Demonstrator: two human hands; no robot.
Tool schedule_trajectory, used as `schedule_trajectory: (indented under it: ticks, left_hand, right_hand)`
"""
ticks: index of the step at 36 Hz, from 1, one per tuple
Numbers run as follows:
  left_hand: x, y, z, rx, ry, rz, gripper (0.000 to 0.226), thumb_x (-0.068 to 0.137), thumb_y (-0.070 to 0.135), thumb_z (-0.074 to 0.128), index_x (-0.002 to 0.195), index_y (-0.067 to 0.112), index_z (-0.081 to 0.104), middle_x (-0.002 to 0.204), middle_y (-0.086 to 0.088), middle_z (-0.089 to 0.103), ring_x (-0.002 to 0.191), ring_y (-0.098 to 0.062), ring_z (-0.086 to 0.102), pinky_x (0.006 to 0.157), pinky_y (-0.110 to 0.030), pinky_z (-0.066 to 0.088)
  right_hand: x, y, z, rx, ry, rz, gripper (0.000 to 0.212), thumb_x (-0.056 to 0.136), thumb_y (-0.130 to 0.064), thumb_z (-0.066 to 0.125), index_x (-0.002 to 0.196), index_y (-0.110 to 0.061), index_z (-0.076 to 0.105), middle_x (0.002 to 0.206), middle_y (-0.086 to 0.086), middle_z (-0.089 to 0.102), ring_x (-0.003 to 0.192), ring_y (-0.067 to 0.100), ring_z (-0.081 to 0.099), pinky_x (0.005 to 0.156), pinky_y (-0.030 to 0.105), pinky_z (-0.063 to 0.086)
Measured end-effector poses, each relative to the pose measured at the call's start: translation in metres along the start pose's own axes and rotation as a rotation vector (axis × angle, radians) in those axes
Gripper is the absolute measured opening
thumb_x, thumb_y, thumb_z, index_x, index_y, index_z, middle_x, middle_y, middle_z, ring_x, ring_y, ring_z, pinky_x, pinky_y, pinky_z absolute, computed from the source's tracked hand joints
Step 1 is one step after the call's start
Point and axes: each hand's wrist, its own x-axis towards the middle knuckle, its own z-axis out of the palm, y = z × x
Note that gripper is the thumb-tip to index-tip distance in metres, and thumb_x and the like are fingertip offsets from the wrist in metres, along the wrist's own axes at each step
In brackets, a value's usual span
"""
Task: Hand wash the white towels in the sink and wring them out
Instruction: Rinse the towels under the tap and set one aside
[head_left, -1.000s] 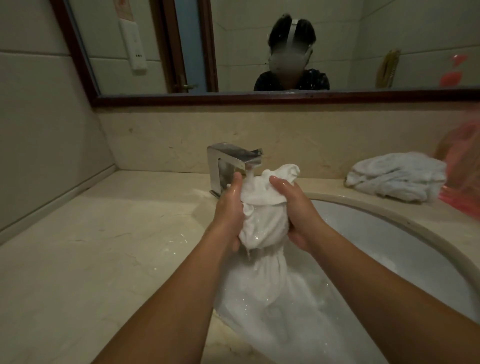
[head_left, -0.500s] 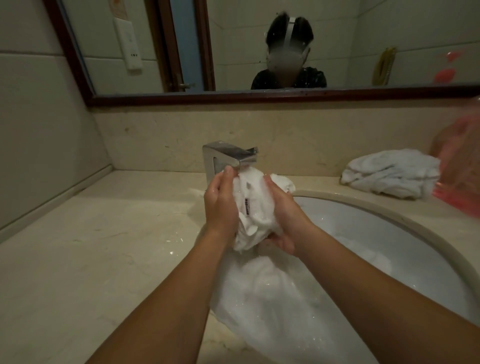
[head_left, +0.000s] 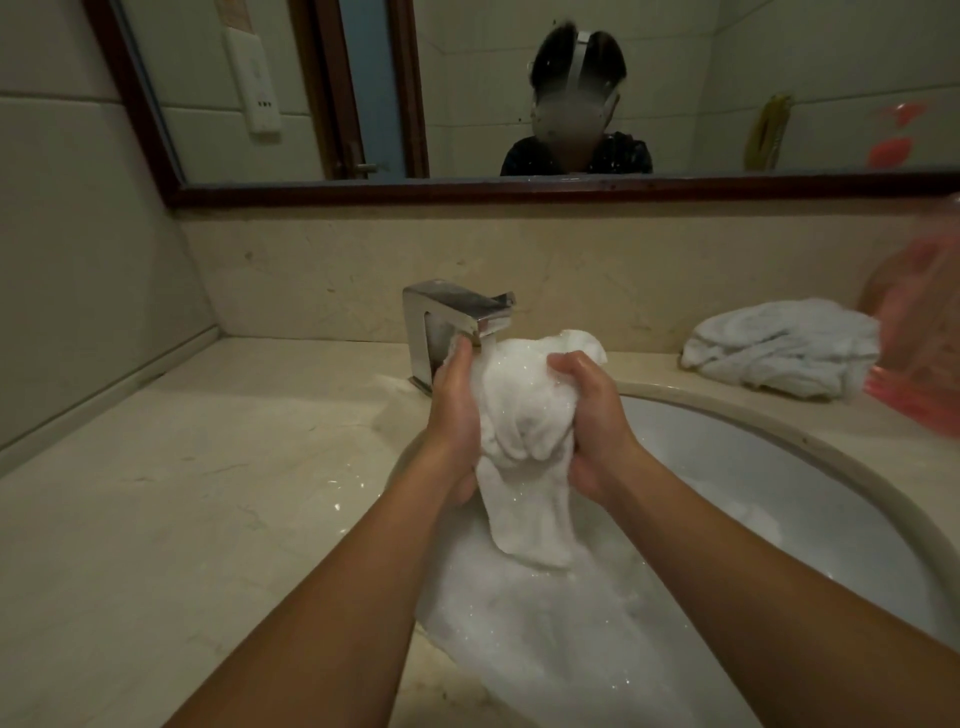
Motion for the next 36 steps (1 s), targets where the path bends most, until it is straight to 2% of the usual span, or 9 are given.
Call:
schedule_trajectory:
  ticks: [5,12,15,20,22,25,29,34,36]
  left_hand:
    - [0.016,-0.011,-0.009,-0.051,0.083,0.006,0.116,0.056,0.098,0.069,0.141,0.020,0.063,0.131,-0.013,0.073,0.117,-0.037,0.072,0.103,-0.057,0.056]
    - [-0.013,0.008,0.001,-0.020,0.199,0.193,0.064,0.095,0.062,0.052,0.141,0.018,0.057,0.130,-0.013,0.068,0.117,-0.031,0.068,0.105,-0.054,0.055]
    - [-0.017,0.009,0.003,0.000,0.209,0.262,0.053,0.096,0.057,0.049,0.131,0.020,0.064,0.126,-0.012,0.070,0.118,-0.030,0.068,0.108,-0.054,0.054]
    - [-0.014,0.007,0.004,0.004,0.167,0.236,0.059,0.089,0.062,0.051,0.110,0.014,0.078,0.110,-0.016,0.077,0.110,-0.035,0.074,0.104,-0.058,0.056]
    - [-0.014,0.006,0.004,0.036,0.150,0.224,0.057,0.091,0.064,0.050,0.097,0.018,0.082,0.105,-0.015,0.079,0.107,-0.035,0.075,0.104,-0.058,0.056]
    - [-0.018,0.006,0.007,0.078,0.136,0.208,0.062,0.104,0.063,0.045,0.097,0.015,0.084,0.103,-0.012,0.081,0.105,-0.032,0.076,0.099,-0.053,0.059]
    - [-0.018,0.009,0.006,-0.031,0.108,0.121,0.066,0.106,0.061,0.042,0.086,0.014,0.084,0.103,-0.017,0.080,0.106,-0.035,0.075,0.094,-0.049,0.060]
    - [-0.014,0.009,0.006,-0.056,0.093,0.086,0.071,0.110,0.062,0.029,0.099,0.010,0.076,0.094,-0.012,0.081,0.091,-0.028,0.079,0.071,-0.034,0.062]
    - [-0.014,0.006,0.009,0.001,0.077,0.016,0.082,0.105,0.072,0.026,0.095,0.009,0.076,0.093,-0.013,0.081,0.091,-0.030,0.079,0.078,-0.040,0.064]
  right_hand:
    - [0.008,0.008,0.003,-0.111,0.025,0.019,0.105,0.060,-0.065,0.096,0.148,-0.025,0.054,0.131,0.018,0.074,0.115,0.040,0.074,0.100,0.060,0.059]
    - [0.002,0.011,0.000,-0.224,0.059,0.090,0.071,0.083,-0.066,0.076,0.141,-0.028,0.062,0.118,0.011,0.080,0.105,0.032,0.079,0.099,0.049,0.062]
    - [0.001,0.012,0.006,-0.284,0.116,0.139,0.094,0.064,-0.085,0.071,0.140,-0.030,0.063,0.115,0.012,0.080,0.104,0.034,0.079,0.100,0.051,0.060]
    - [0.001,0.008,0.012,-0.264,0.133,0.191,0.124,0.039,-0.101,0.076,0.134,-0.023,0.070,0.113,0.016,0.080,0.103,0.038,0.078,0.102,0.053,0.059]
    - [-0.003,0.007,0.013,-0.271,0.115,0.203,0.114,0.048,-0.097,0.076,0.130,-0.018,0.072,0.111,0.017,0.080,0.101,0.038,0.079,0.101,0.051,0.060]
    - [-0.009,0.007,0.009,-0.225,0.081,0.208,0.095,0.064,-0.082,0.082,0.129,-0.015,0.072,0.114,0.020,0.079,0.104,0.041,0.078,0.104,0.054,0.058]
    - [-0.009,0.005,0.006,-0.179,0.137,0.149,0.098,0.048,-0.058,0.097,0.134,-0.018,0.070,0.117,0.018,0.079,0.107,0.042,0.076,0.101,0.058,0.058]
    - [-0.016,-0.010,0.005,-0.087,0.191,0.024,0.074,0.068,-0.036,0.079,0.137,-0.014,0.064,0.120,0.021,0.076,0.108,0.042,0.075,0.091,0.060,0.062]
    - [-0.020,-0.013,0.006,-0.041,0.147,-0.008,0.060,0.079,-0.030,0.070,0.135,-0.006,0.064,0.120,0.023,0.076,0.110,0.042,0.075,0.098,0.061,0.059]
